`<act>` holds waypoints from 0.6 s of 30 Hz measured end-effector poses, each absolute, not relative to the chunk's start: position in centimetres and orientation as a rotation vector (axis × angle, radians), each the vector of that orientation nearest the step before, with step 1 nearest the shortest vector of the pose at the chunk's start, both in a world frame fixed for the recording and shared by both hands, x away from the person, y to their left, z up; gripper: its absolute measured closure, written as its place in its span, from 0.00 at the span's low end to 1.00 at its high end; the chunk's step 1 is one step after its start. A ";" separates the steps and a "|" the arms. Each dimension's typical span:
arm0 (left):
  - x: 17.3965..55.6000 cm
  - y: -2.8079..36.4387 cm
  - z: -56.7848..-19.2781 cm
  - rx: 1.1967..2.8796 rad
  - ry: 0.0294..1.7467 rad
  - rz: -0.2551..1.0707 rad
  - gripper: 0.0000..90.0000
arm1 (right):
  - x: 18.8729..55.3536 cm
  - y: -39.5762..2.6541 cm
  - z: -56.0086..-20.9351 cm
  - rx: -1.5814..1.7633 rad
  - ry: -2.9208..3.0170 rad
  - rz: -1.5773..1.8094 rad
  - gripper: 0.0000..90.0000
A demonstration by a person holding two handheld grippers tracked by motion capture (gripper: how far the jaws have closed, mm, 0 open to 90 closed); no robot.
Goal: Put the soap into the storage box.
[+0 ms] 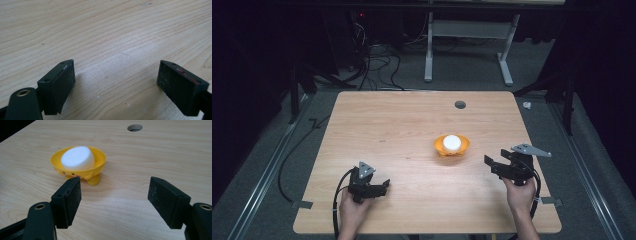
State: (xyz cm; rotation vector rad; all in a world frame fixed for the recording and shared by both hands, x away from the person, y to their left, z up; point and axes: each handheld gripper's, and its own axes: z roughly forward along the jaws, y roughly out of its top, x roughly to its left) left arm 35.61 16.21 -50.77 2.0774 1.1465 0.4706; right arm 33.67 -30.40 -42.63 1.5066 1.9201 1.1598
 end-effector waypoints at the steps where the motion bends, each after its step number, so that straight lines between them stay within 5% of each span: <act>1: 35.6 16.2 -50.8 2.078 1.146 0.471 0.17 | 33.6 -30.4 -42.7 1.500 1.923 1.159 0.31; 18: 35.6 16.2 -50.8 2.078 1.146 0.471 0.17 | 32.6 -30.6 -44.1 1.530 1.924 1.162 0.31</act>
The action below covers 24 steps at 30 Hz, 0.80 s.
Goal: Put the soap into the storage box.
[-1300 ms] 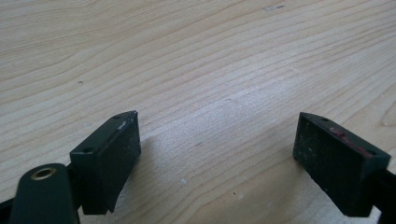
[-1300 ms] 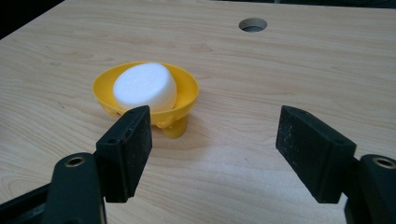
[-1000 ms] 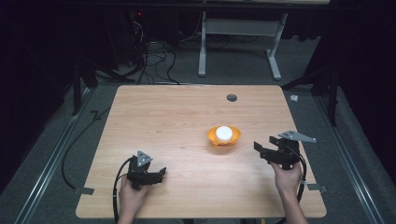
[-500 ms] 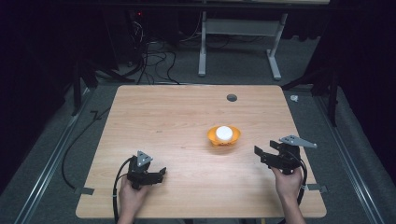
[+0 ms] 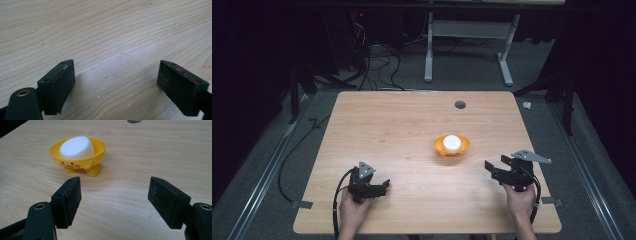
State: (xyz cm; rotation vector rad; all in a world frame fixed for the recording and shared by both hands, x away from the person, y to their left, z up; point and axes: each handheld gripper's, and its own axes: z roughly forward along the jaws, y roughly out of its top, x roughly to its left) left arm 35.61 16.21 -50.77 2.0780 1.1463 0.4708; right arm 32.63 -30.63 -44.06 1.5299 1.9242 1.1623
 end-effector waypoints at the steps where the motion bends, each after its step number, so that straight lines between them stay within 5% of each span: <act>1: 35.6 16.2 -50.8 2.078 1.146 0.471 0.17 | 32.6 -30.6 -44.1 1.533 1.927 1.159 0.31; 24: 35.6 16.2 -50.8 2.078 1.147 0.471 0.17 | 31.9 -30.0 -46.8 1.552 1.964 1.112 0.31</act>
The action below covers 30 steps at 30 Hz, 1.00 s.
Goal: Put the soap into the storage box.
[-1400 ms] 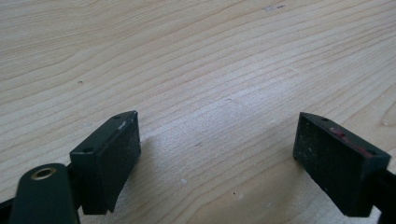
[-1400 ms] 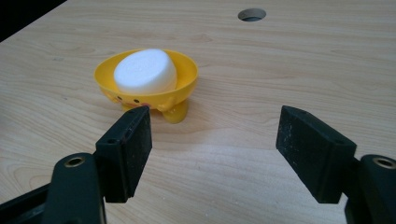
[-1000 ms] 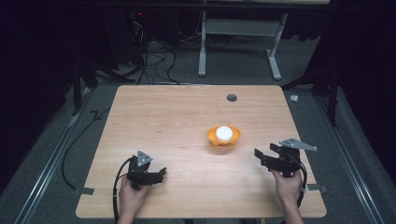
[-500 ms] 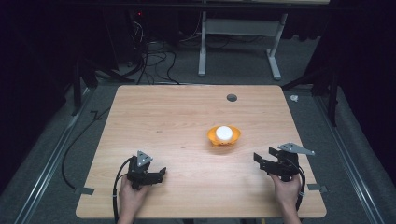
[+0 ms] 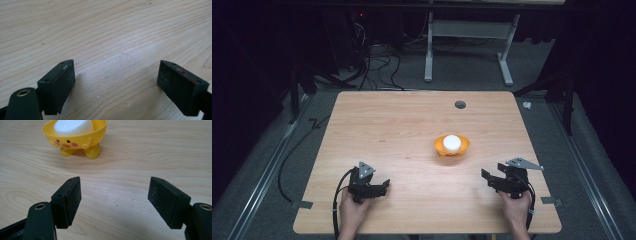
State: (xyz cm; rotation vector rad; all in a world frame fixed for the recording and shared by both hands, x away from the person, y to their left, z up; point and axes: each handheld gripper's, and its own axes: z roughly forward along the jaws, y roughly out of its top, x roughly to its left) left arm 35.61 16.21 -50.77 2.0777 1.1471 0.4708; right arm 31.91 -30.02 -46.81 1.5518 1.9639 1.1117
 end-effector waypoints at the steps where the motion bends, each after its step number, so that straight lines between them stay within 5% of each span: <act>1: 35.6 16.2 -50.8 2.079 1.147 0.471 0.17 | 31.9 -29.9 -47.1 1.555 1.967 1.102 0.31; 30: 35.6 16.2 -50.8 2.078 1.148 0.470 0.17 | 31.6 -27.7 -50.2 1.485 2.046 0.855 0.28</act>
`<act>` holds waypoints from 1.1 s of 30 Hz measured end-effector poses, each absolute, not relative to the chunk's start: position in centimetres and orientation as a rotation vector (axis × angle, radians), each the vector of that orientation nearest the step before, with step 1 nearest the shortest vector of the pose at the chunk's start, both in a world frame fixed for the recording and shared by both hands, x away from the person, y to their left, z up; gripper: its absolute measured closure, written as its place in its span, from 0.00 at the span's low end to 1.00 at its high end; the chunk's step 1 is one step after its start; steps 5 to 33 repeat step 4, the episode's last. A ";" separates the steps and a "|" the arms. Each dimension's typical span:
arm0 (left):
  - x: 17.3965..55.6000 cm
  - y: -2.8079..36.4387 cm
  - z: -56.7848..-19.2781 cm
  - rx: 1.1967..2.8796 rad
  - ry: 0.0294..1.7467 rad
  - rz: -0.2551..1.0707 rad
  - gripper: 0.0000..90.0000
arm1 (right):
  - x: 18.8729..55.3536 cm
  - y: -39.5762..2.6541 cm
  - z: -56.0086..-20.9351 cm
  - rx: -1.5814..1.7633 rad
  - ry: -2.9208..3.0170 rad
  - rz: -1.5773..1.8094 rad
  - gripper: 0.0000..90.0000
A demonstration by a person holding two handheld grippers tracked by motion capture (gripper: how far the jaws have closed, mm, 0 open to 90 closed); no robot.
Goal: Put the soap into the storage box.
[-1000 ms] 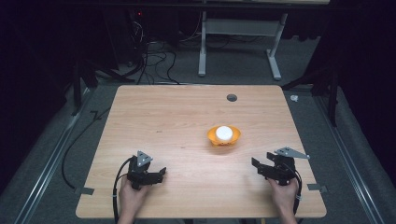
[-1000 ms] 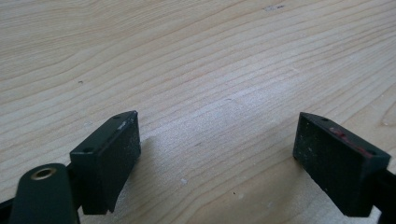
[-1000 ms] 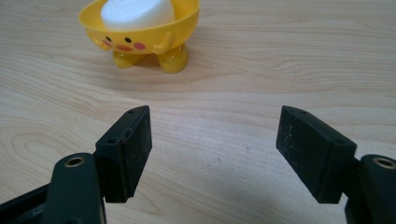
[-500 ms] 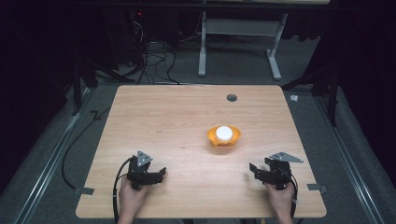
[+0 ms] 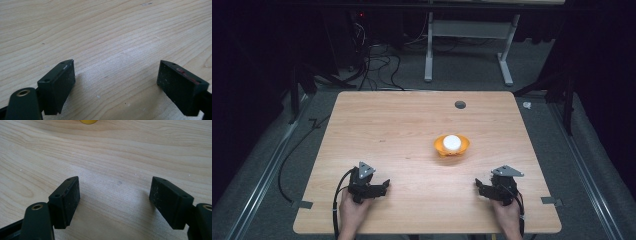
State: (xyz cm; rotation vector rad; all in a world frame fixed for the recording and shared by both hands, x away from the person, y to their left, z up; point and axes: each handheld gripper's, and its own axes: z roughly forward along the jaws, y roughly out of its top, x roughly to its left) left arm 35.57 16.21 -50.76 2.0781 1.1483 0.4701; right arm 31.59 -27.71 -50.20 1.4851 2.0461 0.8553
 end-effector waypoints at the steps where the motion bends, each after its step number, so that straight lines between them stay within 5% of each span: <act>1: 35.6 16.2 -50.8 2.078 1.148 0.470 0.17 | 31.6 -27.7 -50.2 1.486 2.046 0.855 0.28; 33: 35.6 16.2 -50.8 2.077 1.149 0.472 0.17 | 31.6 -27.7 -50.2 1.487 2.045 0.856 0.28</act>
